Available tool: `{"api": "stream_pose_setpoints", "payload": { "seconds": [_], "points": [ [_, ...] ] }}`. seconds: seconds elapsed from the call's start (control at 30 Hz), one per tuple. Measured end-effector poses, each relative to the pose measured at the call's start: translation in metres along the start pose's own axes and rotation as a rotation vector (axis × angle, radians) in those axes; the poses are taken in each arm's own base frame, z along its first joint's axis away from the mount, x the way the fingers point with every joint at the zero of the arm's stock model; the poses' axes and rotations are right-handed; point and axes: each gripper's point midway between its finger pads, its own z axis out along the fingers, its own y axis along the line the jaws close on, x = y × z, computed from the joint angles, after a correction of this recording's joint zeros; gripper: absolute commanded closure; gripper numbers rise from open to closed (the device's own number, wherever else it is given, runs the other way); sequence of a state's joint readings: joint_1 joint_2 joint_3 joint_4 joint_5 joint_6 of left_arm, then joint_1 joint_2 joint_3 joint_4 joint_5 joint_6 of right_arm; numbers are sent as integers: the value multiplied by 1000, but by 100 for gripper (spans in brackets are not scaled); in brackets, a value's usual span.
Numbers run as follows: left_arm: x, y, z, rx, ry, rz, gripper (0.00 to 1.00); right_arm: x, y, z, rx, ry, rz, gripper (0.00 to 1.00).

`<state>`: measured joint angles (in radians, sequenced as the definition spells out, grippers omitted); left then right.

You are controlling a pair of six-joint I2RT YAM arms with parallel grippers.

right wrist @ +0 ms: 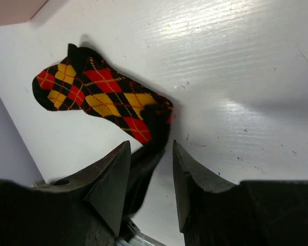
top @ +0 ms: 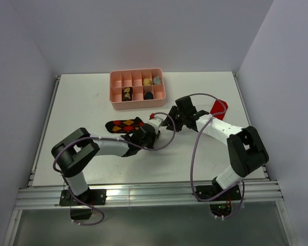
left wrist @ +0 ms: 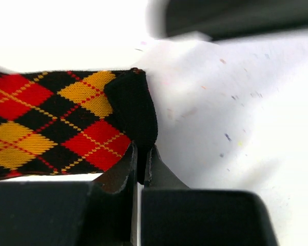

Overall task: Roll the socks
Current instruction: Roll the sock at the center of the board.

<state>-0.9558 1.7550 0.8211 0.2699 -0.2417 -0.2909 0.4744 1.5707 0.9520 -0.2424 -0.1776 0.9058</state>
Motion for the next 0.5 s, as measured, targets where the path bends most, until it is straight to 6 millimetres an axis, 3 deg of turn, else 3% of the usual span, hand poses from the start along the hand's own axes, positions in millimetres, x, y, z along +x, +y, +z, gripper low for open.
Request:
{"api": "stream_pose_setpoints", "payload": {
  "seconds": [0.17,0.5],
  "points": [
    [-4,15,3,110,16,-224,99,3,-3,1,-43,-16,16,52],
    [1,21,-6,338,24,-568,99,19,-4,17,-143,14,57,44]
  ]
}}
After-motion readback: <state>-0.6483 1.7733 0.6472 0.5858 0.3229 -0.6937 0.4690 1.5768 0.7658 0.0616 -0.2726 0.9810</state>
